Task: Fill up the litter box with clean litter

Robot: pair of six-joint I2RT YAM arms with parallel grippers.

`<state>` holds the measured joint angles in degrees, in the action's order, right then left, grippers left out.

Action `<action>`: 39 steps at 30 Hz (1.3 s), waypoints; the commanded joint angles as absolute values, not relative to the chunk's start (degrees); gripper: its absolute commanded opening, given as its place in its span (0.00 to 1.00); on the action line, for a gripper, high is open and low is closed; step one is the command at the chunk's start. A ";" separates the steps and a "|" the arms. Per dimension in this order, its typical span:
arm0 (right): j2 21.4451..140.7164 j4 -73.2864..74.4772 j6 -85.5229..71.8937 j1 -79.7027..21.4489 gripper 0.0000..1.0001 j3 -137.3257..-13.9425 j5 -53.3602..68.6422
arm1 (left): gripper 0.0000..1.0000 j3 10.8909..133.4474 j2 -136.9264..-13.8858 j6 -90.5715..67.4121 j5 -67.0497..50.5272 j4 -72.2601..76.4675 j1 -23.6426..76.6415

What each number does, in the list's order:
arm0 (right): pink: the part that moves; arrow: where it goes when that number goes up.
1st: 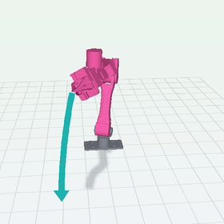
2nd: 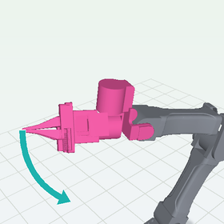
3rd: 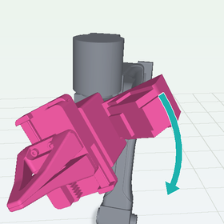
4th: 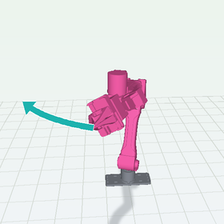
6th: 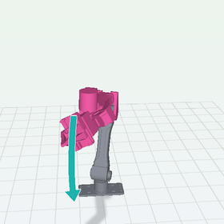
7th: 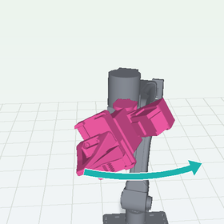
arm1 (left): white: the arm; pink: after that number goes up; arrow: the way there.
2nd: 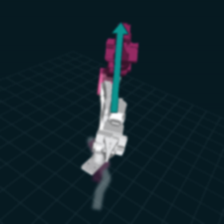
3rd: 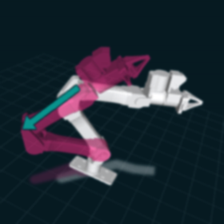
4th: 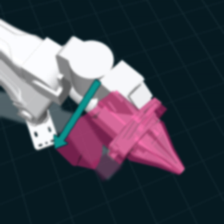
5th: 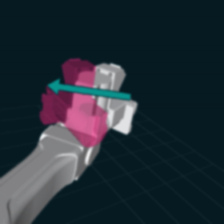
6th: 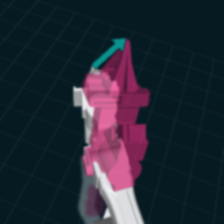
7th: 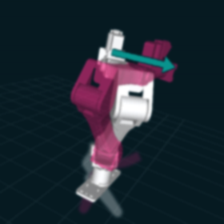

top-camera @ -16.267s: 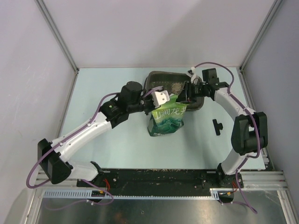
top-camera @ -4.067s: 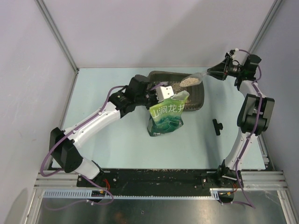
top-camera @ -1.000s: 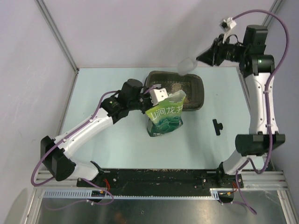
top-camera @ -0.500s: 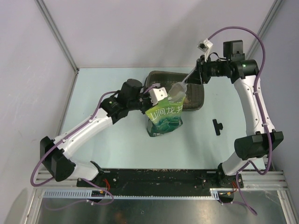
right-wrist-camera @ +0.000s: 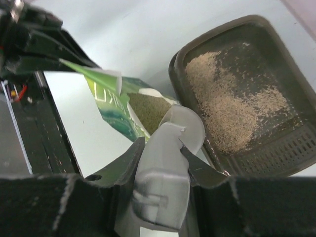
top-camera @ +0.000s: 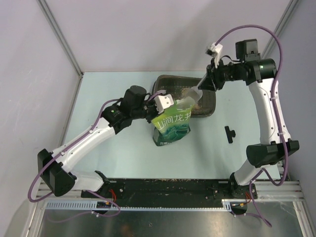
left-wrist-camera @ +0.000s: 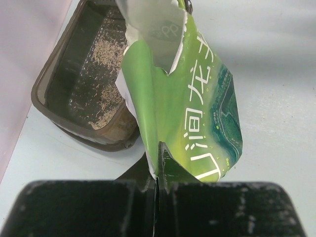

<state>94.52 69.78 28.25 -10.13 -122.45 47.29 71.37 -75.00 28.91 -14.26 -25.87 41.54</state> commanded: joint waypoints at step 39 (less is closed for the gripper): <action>93.69 30.33 -10.43 -23.13 0.00 -75.33 35.21 | 0.00 67.50 -71.28 34.45 -13.36 -16.08 46.58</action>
<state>89.49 34.96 -4.40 -25.47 -78.43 25.43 68.14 -74.76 30.11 -12.49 -20.25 46.26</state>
